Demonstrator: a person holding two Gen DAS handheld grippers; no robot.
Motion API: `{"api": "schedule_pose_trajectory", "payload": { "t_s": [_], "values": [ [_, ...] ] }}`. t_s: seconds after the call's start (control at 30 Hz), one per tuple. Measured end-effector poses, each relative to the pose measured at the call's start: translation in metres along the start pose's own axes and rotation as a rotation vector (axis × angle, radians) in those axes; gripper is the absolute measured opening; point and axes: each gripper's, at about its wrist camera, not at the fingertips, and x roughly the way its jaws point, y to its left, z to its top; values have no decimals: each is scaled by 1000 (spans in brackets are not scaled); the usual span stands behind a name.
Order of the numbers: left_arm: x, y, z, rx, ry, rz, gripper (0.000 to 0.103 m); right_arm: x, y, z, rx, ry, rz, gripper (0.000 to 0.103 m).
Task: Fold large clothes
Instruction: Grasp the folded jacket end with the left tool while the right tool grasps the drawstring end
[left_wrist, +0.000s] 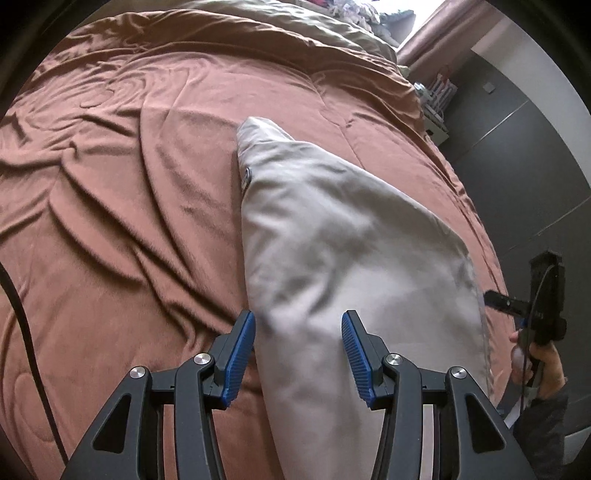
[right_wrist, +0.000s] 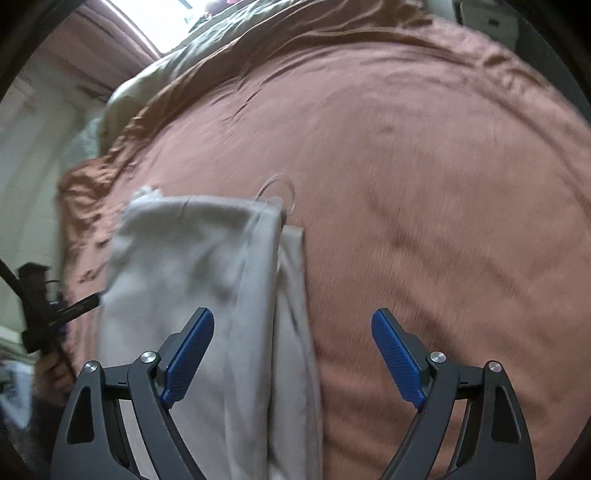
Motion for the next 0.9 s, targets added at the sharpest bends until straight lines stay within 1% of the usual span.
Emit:
{"api": "schedule_pose_trajectory", "payload": {
  "t_s": [0.07,0.13,0.23,0.27,0.3,0.33,0.43,0.5,0.67,0.8,0.9],
  "values": [
    [-3,-2,-5,-2,3,-14,50,2,-15,-7,35,19,85,87],
    [-5,-4,-9,-1,6,-25,50,8,-26,-14,58,48,173,83],
    [-9,-5,-17,0,4,-27,50,16,-37,-20,70,69,255,82],
    [-9,-6,-20,1,5,-26,50,18,-41,-19,81,74,279,80],
    [-10,-6,-22,2,2,-25,50,23,-45,-18,98,78,307,74],
    [-10,-5,-23,1,-3,-26,50,27,-50,-14,106,82,318,69],
    [-10,-1,-26,-50,-40,-57,50,42,-57,-3,112,97,339,68],
    [-6,2,-28,-66,-59,-45,50,50,-58,4,110,100,347,68],
    [5,10,-24,-88,-49,-44,50,57,-52,10,96,106,353,67],
    [16,14,-11,-87,-37,-40,50,62,-55,14,111,104,361,55],
    [25,18,0,-107,-25,-38,50,70,-47,14,118,106,363,52]
  ]
}}
